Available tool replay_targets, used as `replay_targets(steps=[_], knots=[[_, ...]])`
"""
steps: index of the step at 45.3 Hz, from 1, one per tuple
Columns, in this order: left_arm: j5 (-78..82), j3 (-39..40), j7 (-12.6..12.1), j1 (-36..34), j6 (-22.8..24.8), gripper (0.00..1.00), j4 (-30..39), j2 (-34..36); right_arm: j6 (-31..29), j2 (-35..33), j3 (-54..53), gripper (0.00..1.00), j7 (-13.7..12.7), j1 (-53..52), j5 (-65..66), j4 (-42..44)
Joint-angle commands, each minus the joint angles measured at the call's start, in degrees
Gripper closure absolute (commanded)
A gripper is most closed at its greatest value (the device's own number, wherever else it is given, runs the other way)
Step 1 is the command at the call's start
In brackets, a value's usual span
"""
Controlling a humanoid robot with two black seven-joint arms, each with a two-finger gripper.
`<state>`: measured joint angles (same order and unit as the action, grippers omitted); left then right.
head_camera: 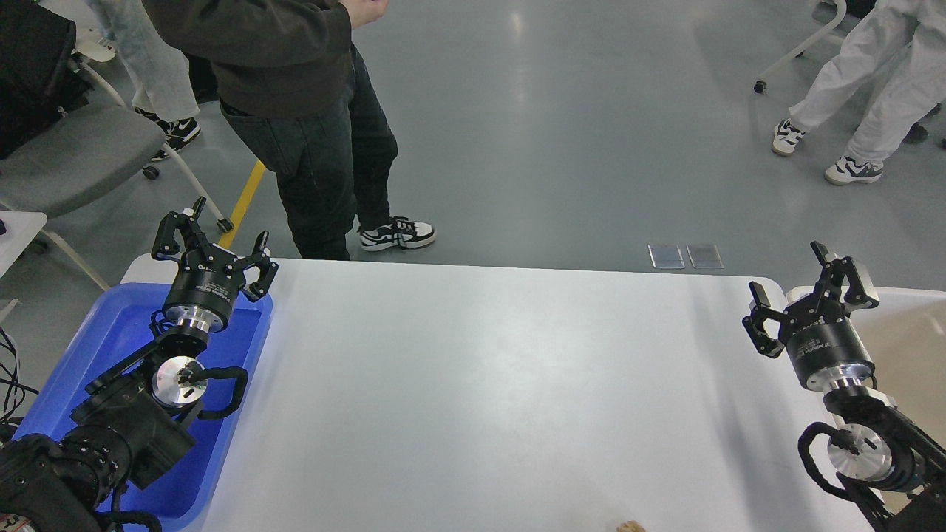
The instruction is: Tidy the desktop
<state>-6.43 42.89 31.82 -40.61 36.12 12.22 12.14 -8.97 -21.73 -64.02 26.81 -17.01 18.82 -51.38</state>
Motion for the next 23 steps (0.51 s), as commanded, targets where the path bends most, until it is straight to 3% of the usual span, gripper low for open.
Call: replay_targets(steps=[1, 23], knots=[[0.0, 0.0, 0.1, 0.0, 0.0, 0.00, 0.0, 0.0, 0.0, -0.1, 0.3, 0.00, 0.0, 0.5, 0.0, 0.1], [0.0, 0.0, 0.0, -0.1, -0.1, 0.00, 0.0, 0.0, 0.4, -0.3, 0.6, 0.00, -1.1, 0.5, 0.0, -0.4]])
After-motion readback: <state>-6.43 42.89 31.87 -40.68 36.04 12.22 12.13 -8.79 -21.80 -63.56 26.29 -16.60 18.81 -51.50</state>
